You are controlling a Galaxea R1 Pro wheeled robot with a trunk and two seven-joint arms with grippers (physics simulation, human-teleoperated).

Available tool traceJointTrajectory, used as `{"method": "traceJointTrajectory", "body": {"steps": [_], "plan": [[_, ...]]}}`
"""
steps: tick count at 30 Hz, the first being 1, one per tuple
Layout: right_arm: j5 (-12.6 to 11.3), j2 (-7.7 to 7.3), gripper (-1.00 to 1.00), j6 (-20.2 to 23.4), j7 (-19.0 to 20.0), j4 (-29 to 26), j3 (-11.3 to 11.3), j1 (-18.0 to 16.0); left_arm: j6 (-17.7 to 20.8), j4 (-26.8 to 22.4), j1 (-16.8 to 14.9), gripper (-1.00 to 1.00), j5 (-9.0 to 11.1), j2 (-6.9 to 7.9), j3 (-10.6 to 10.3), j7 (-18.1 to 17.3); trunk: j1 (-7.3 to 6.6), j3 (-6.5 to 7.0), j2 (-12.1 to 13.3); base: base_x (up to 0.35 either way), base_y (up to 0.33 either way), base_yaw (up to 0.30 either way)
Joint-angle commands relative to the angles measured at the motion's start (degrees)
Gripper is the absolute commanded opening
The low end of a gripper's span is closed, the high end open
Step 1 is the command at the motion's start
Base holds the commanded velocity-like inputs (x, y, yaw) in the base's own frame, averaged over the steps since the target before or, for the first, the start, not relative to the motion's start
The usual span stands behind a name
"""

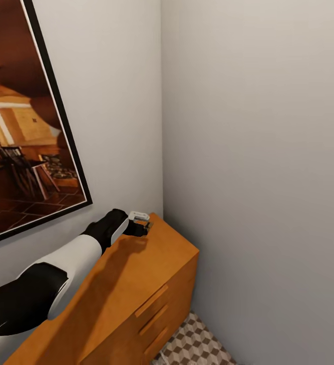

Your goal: Take the four mousetraps from the cabinet in the bathroom and place them on the bathroom floor. Make sure all four end up on the same floor surface, and ensure that at least two of them are either under or directly next to the same bathroom sink.

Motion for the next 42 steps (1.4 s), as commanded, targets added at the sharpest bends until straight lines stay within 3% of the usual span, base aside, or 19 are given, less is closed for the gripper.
{"method": "traceJointTrajectory", "body": {"steps": [1,42], "plan": [[-0.61,0.0,-1.0,-0.27,0.21,0.11,0.41,-0.07,0.21,-0.04,-0.07,1.0,0.55,0.04,-0.47,0.1,0.03,-0.2,-0.13,0.0,0.0,0.0],[-0.61,0.06,-1.0,-0.27,0.21,0.02,0.41,-0.07,0.23,-0.21,-0.08,1.0,0.55,0.1,-0.47,0.1,0.03,-3.01,-0.13,0.001,0.0,0.0]]}}
